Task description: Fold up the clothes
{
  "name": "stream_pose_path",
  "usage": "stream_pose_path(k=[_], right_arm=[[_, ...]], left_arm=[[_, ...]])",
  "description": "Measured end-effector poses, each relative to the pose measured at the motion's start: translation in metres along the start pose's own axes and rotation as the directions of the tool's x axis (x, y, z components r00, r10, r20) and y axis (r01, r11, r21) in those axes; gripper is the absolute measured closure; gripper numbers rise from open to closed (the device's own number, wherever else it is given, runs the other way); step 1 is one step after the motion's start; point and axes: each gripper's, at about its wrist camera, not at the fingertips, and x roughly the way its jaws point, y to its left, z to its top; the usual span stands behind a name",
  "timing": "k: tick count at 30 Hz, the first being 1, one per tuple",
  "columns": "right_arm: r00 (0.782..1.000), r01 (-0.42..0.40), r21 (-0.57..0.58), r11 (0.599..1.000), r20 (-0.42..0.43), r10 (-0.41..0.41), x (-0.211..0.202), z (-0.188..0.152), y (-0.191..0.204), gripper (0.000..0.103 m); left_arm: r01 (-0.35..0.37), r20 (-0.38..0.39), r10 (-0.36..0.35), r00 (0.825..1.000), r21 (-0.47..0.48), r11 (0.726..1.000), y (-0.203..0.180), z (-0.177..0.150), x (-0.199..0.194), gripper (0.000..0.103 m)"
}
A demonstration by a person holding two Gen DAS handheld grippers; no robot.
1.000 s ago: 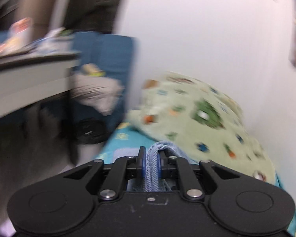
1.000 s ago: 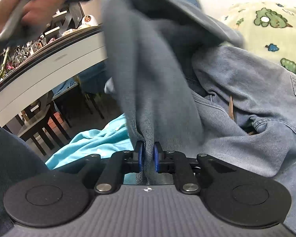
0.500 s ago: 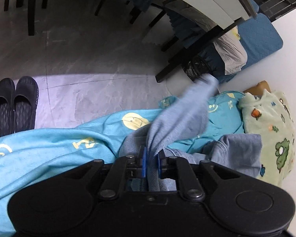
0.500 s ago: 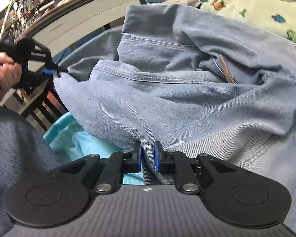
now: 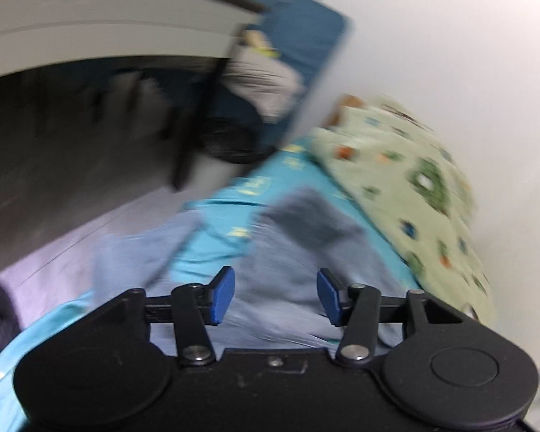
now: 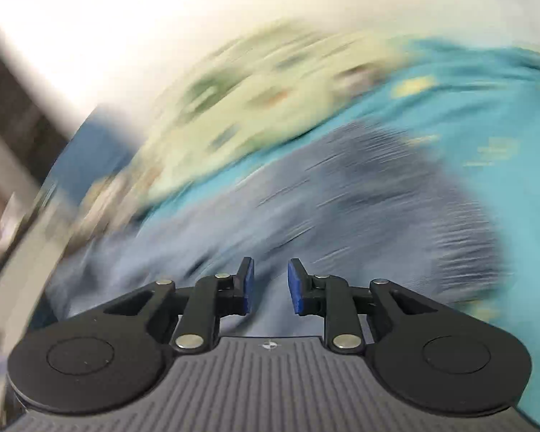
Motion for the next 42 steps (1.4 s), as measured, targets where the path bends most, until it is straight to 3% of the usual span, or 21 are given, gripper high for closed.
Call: stream_pose_path(k=[2,4,7,8,11,14,16,18,21,23,24,25,27,30,32,36,38,40,42], right_arm=[[0.996,0.084,0.183,0.98,0.025,-0.09,-0.008,0.003,-0.032,0.08],[0.987,0.151,0.332,0.931,-0.001,-0.16,-0.013,-0.001,-0.06,0.079],[0.979,0.201,0.474,0.857,-0.064,-0.194,-0.012,-0.009,-0.086,0.078],[0.977,0.213,0.512,0.832,-0.097,-0.19,-0.01,-0.012,-0.093,0.078],[0.971,0.235,0.56,0.795,-0.169,-0.168,0.004,-0.018,-0.102,0.061],[0.982,0.177,0.616,0.767,-0.159,-0.1,0.018,-0.018,-0.11,0.056],[0.976,0.216,0.604,0.767,-0.162,-0.148,0.026,-0.015,-0.111,0.048],[0.973,0.228,0.602,0.765,-0.152,-0.171,0.038,-0.011,-0.112,0.048],[0.963,0.269,0.541,0.797,-0.152,-0.222,0.054,-0.004,-0.106,0.044],[0.958,0.288,0.464,0.838,-0.123,-0.261,0.052,0.002,-0.096,0.047],[0.955,0.295,0.425,0.856,-0.106,-0.277,0.051,0.005,-0.091,0.055],[0.962,0.269,0.4,0.876,-0.076,-0.261,0.049,0.007,-0.088,0.063],[0.979,0.187,0.35,0.918,0.01,-0.204,0.045,0.016,-0.079,0.066],[0.98,0.151,0.272,0.95,0.084,-0.18,0.042,0.023,-0.068,0.066],[0.98,0.153,0.273,0.95,0.084,-0.182,0.046,0.024,-0.072,0.064],[0.967,0.216,0.364,0.906,0.049,-0.25,0.059,0.026,-0.097,0.054],[0.96,0.24,0.38,0.893,0.042,-0.276,0.065,0.026,-0.102,0.06],[0.96,0.239,0.356,0.903,0.05,-0.274,0.069,0.028,-0.098,0.075],[0.96,0.23,0.311,0.922,0.086,-0.268,0.063,0.031,-0.088,0.08]], left_arm=[[0.037,-0.006,-0.036,0.999,0.059,0.998,-0.027,-0.017,0.008,0.054],[0.076,-0.033,-0.073,0.997,0.11,0.991,-0.052,-0.035,0.02,0.054],[0.114,-0.084,-0.099,0.992,0.192,0.975,-0.088,-0.064,0.042,0.054],[0.121,-0.099,-0.103,0.99,0.207,0.971,-0.098,-0.073,0.05,0.054],[0.141,-0.145,-0.109,0.983,0.235,0.962,-0.118,-0.093,0.077,0.054],[0.15,-0.194,-0.106,0.975,0.229,0.962,-0.121,-0.111,0.101,0.054],[0.146,-0.211,-0.098,0.972,0.223,0.964,-0.118,-0.118,0.115,0.054],[0.138,-0.215,-0.086,0.973,0.236,0.962,-0.113,-0.125,0.125,0.054],[0.12,-0.221,-0.062,0.973,0.259,0.958,-0.105,-0.131,0.136,0.054],[0.113,-0.218,-0.053,0.975,0.272,0.956,-0.102,-0.134,0.139,0.054],[0.112,-0.218,-0.052,0.974,0.273,0.955,-0.101,-0.135,0.14,0.054],[0.114,-0.222,-0.053,0.974,0.272,0.956,-0.101,-0.136,0.141,0.054],[0.121,-0.232,-0.058,0.971,0.27,0.955,-0.101,-0.139,0.143,0.054],[0.124,-0.236,-0.056,0.97,0.287,0.95,-0.103,-0.143,0.144,0.054],[0.125,-0.233,-0.056,0.971,0.295,0.947,-0.103,-0.145,0.143,0.054],[0.125,-0.232,-0.053,0.971,0.309,0.943,-0.103,-0.148,0.143,0.054],[0.125,-0.226,-0.054,0.973,0.316,0.941,-0.102,-0.149,0.143,0.054],[0.12,-0.217,-0.052,0.975,0.315,0.941,-0.099,-0.148,0.143,0.054],[0.113,-0.21,-0.048,0.977,0.308,0.945,-0.095,-0.146,0.143,0.054]])
